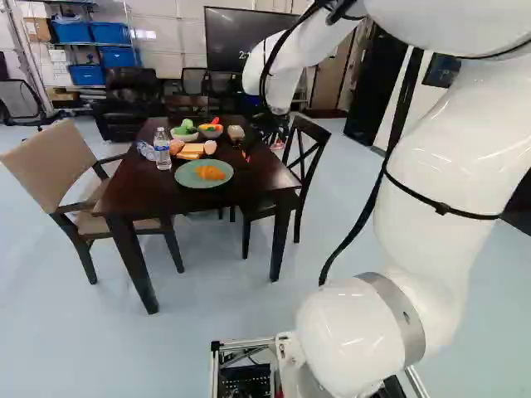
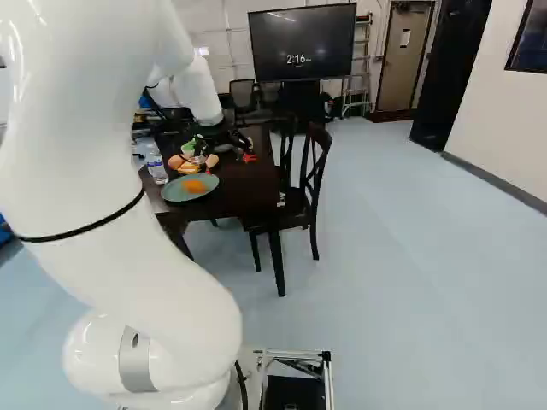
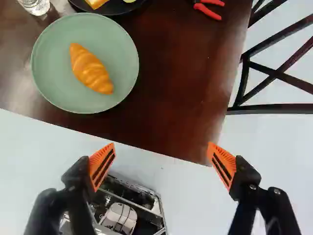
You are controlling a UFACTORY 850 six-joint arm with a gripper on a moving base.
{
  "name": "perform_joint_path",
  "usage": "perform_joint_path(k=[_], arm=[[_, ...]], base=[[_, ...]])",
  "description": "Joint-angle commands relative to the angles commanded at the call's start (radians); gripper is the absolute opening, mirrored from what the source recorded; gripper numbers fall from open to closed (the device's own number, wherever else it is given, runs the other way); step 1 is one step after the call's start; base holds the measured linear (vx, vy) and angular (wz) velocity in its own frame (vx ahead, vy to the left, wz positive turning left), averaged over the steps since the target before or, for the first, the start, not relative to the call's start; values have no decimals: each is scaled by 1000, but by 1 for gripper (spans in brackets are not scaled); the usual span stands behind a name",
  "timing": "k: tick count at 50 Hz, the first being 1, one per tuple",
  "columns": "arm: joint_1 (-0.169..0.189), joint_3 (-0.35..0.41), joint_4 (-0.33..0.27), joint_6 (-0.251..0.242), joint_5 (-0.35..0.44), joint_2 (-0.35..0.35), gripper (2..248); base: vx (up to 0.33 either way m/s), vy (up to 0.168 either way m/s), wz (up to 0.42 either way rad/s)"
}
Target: Move the croissant to the empty plate
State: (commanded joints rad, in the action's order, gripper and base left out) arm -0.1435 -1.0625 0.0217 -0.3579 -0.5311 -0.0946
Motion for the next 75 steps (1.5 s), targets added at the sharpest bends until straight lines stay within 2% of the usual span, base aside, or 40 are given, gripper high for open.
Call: perform_joint_path(k=[14,53,75], arm=[[48,37,23,0,10,34,247],[186,157,23,0,33,152,247],[185,171,23,6,57,156,247]], base=[[0,0,0],[0,0,0],[0,0,0]])
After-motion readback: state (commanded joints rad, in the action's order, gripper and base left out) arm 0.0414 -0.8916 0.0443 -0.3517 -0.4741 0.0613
